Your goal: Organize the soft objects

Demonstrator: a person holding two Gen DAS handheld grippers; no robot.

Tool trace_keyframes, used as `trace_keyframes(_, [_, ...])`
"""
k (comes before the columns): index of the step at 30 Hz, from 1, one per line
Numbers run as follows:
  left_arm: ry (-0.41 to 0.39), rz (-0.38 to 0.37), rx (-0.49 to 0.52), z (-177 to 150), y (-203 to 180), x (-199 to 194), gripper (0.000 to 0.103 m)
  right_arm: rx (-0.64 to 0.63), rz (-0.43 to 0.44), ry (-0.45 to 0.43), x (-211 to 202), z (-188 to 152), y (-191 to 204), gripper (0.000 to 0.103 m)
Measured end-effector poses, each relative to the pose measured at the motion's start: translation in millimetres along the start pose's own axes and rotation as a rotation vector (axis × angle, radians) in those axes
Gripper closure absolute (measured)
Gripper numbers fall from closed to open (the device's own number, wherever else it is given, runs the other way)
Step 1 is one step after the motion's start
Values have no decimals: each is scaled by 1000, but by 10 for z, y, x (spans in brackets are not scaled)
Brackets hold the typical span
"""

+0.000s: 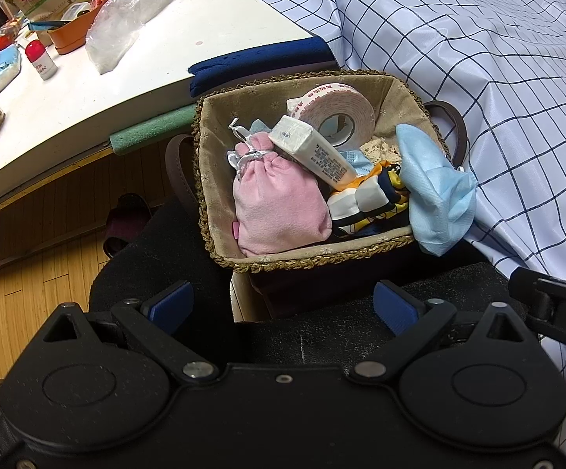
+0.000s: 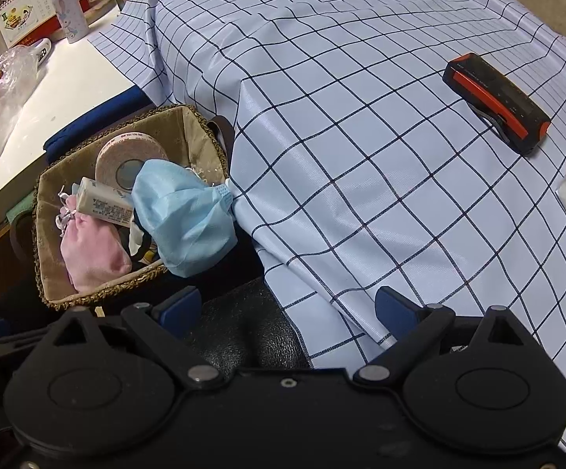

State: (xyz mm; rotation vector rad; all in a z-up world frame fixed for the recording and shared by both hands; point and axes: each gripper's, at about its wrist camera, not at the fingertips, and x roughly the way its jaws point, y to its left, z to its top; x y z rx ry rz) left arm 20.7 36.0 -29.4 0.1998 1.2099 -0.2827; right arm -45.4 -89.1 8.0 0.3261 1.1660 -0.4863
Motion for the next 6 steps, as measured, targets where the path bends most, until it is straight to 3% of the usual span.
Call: trace_keyframes(6, [-2,2,7,2,-3,-2,7,0,0,0,1,0,-5,7])
